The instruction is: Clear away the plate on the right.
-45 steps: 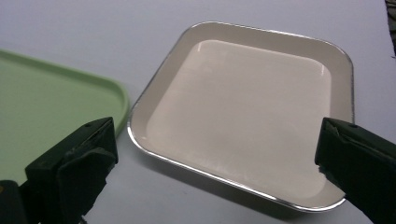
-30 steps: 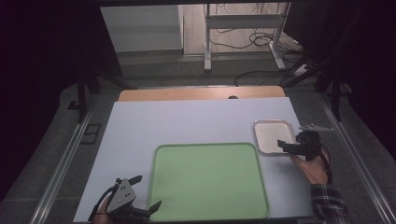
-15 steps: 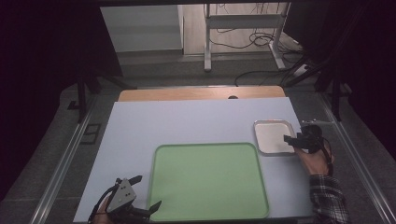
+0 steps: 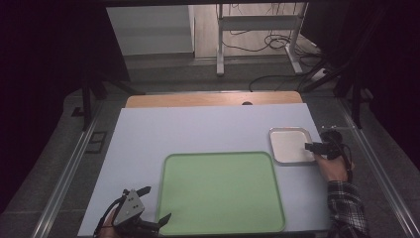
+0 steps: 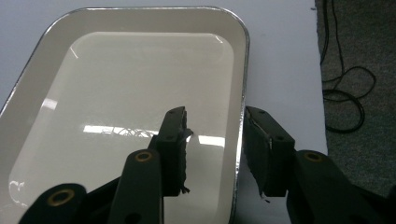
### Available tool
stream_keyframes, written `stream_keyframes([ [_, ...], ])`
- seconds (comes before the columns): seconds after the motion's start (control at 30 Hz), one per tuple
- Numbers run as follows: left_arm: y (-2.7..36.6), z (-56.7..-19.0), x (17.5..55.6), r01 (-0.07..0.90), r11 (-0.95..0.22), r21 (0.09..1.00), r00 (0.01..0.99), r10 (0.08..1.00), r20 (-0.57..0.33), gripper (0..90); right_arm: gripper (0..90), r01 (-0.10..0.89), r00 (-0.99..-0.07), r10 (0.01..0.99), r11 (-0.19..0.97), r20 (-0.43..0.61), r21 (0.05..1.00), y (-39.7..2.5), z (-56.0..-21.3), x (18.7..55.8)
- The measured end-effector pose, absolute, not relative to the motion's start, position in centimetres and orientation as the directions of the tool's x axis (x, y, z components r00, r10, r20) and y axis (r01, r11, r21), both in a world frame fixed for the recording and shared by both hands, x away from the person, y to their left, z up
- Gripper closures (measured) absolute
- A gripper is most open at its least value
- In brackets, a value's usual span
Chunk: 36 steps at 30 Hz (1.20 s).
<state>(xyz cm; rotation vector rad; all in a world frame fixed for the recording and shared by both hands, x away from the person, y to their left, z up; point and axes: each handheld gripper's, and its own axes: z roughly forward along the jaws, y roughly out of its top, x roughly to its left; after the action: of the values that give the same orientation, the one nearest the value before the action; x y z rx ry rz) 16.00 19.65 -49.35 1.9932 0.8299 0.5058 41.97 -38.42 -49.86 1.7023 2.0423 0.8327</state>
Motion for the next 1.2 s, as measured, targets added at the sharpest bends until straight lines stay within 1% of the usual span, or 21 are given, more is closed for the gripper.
stream_keyframes([
  [0.07,19.7,-49.4,16.0,0.357,-0.378,0.854,0.692,0.721,0.03,0.9,63.5,0.771,-0.208,0.973,0.097,0.105,0.63,-38.5,-49.9,42.0],
  [0.2,19.6,-49.4,16.0,0.357,-0.379,0.854,0.692,0.721,0.031,1.0,70.8,0.792,-0.198,0.968,0.066,0.152,0.607,-39.1,-50.1,42.3],
  [0.33,19.6,-49.4,16.0,0.357,-0.38,0.854,0.692,0.721,0.031,1.0,74.8,0.798,-0.191,0.967,0.053,0.169,0.601,-39.4,-50.3,42.4],
  [0.4,19.6,-49.4,16.0,0.357,-0.38,0.853,0.693,0.72,0.031,1.0,80.5,0.8,-0.178,0.967,0.033,0.184,0.6,-39.7,-50.2,42.6],
  [0.5,19.6,-49.4,16.0,0.356,-0.382,0.853,0.693,0.72,0.033,1.1,84.2,0.804,-0.171,0.965,0.019,0.201,0.595,-39.9,-50.2,42.7],
  [0.57,19.6,-49.4,16.0,0.356,-0.382,0.853,0.693,0.721,0.033,1.0,86.6,0.812,-0.152,0.961,-0.012,0.232,0.584,-40.2,-50.2,42.8],
  [0.6,19.6,-49.4,16.0,0.357,-0.38,0.853,0.693,0.721,0.031,1.1,88.2,0.817,-0.133,0.948,-0.059,0.287,0.573,-40.7,-50.3,42.8],
  [0.63,19.6,-49.4,16.0,0.357,-0.38,0.853,0.693,0.721,0.031,1.1,88.2,0.817,-0.133,0.948,-0.059,0.287,0.573,-40.7,-50.3,42.8],
  [0.73,19.6,-49.4,16.0,0.356,-0.38,0.853,0.693,0.72,0.032,1.1,89.1,0.817,-0.114,0.93,-0.112,0.35,0.565,-41.2,-50.3,42.8],
  [0.87,19.6,-49.4,16.0,0.355,-0.381,0.854,0.693,0.72,0.033,1.1,89.1,0.807,-0.11,0.934,-0.116,0.341,0.579,-41.4,-50.0,42.5],
  [0.9,19.6,-49.4,16.0,0.355,-0.382,0.853,0.693,0.72,0.034,1.0,89.1,0.802,-0.107,0.93,-0.128,0.351,0.583,-41.4,-49.9,42.4],
  [0.93,19.6,-49.3,16.0,0.355,-0.382,0.854,0.693,0.72,0.034,1.0,89.1,0.792,-0.111,0.917,-0.152,0.383,0.592,-41.7,-49.7,42.2],
  [1.2,19.6,-49.3,16.0,0.353,-0.383,0.854,0.693,0.72,0.037,1.0,89.0,0.781,-0.116,0.908,-0.167,0.403,0.601,-41.6,-49.1,41.6],
])
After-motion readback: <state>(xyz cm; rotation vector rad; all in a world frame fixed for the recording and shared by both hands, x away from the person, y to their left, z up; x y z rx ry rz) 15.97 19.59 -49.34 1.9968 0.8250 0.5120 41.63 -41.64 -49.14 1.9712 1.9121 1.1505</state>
